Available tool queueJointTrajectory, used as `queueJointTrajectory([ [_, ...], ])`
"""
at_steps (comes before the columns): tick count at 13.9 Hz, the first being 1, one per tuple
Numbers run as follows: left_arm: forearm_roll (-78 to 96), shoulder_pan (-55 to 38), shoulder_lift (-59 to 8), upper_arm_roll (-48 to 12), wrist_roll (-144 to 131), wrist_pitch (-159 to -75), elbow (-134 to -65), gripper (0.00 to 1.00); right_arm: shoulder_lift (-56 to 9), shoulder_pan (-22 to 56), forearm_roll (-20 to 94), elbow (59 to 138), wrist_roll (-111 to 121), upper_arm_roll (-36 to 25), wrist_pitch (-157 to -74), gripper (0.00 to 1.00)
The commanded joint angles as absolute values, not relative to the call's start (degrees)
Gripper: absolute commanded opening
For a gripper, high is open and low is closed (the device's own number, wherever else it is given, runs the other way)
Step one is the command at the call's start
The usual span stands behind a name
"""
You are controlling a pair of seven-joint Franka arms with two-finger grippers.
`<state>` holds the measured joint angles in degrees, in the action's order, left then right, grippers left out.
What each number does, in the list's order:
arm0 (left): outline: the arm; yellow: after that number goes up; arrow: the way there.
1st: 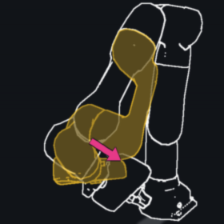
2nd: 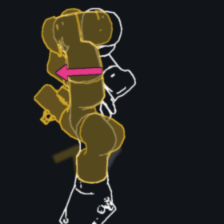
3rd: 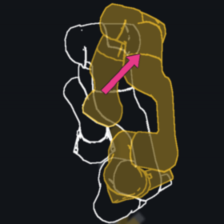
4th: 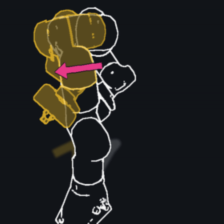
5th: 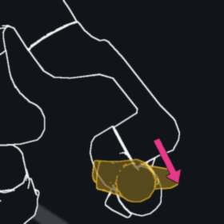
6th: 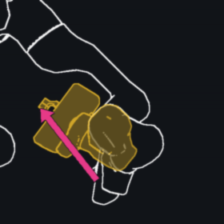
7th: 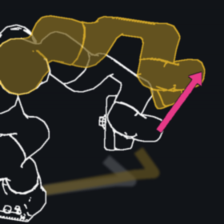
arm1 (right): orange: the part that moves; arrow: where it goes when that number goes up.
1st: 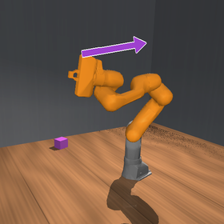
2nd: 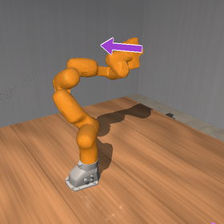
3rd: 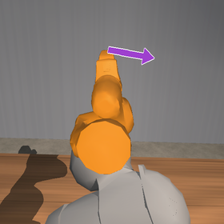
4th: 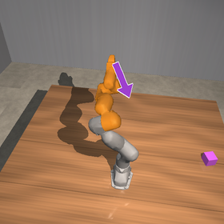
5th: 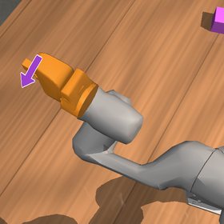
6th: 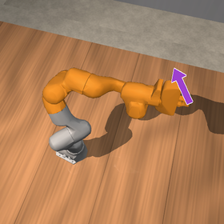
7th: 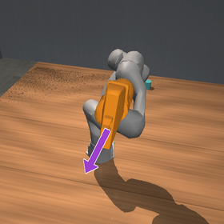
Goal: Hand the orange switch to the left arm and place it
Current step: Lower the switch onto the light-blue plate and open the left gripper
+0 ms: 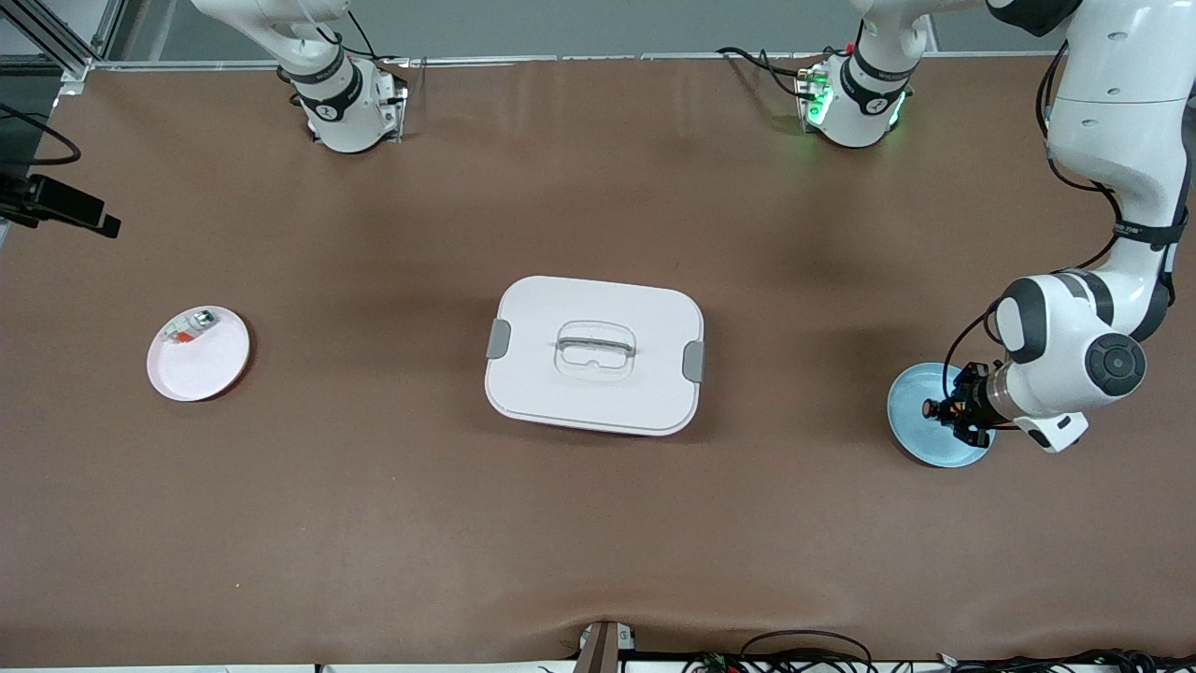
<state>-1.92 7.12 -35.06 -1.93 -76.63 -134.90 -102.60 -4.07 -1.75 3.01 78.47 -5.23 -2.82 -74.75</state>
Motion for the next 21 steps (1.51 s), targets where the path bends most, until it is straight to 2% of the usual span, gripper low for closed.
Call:
queueJointTrajectory([
  [1,-2.99,7.38,-35.16,-2.11,-77.61,-135.53,-102.66,0.0,0.78,-2.02,2.99,84.89,-6.15,-2.37,-78.21,1.0],
  [4,-2.99,7.3,-35.33,-2.11,-77.52,-135.53,-102.74,0.04,2.46,-2.11,3.08,86.66,-6.15,-2.37,-78.75,1.0],
  [5,-2.99,7.21,-35.94,-2.02,-77.52,-135.53,-102.66,0.16,2.72,-2.2,3.08,87.01,-6.15,-2.37,-78.75,1.0],
  [6,-3.08,7.21,-36.03,-2.02,-77.52,-135.53,-102.66,0.37,3.33,-2.2,3.08,87.71,-6.15,-2.37,-78.84,1.0],
  [7,-3.08,7.21,-36.04,-2.11,-77.43,-135.53,-102.66,0.63,3.86,-2.2,3.08,88.41,-6.15,-2.37,-79.36,1.0],
  [10,-3.08,7.29,-35.51,-2.11,-76.82,-135.53,-102.48,1.0,5.09,-2.46,3.08,89.99,-6.15,-2.37,-79.98,1.0],
  [17,-3.08,7.21,-29.98,-2.55,-71.92,-134.21,-102.48,1.0,6.5,-3.25,3.08,92.02,-6.15,-2.29,-80.95,1.0],
  [21,-3.08,6.77,-26.2,-2.81,-57.88,-129.03,-102.57,1.0,8.26,-3.43,3.16,93.95,-6.15,-2.2,-82.17,1.0],
])
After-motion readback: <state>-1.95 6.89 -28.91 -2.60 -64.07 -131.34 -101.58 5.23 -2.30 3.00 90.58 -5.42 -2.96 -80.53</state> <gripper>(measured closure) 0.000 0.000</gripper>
